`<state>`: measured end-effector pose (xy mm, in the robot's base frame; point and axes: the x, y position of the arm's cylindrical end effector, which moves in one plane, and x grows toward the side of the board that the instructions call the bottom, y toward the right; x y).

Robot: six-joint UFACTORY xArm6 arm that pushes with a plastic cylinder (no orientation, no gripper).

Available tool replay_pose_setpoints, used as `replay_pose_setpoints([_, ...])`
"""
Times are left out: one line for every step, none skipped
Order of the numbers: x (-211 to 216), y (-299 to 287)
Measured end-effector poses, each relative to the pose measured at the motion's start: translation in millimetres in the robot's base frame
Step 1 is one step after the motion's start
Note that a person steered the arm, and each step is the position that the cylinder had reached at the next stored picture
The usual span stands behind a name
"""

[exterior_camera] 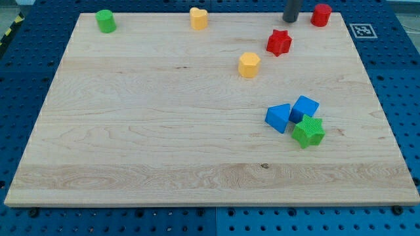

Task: Move your arm above to the yellow hexagon

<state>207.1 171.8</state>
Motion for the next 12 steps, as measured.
replay_pose_setpoints([-14.6,24.7])
replay_pose_setpoints([-14.7,44.8])
replay_pose_setpoints([-8.5,59.0])
replay_pose_setpoints([-8.4,54.3])
replay_pose_setpoints([12.7,19.0])
replay_pose_setpoints([27.0,17.1])
replay_pose_setpoints([34.2,12.7])
replay_pose_setpoints([41.4,12.1])
replay_pose_setpoints([52.4,12.1])
replay_pose_setpoints([61.4,8.2])
replay_pose_setpoints([61.4,-1.4])
replay_pose_setpoints([52.8,-28.0])
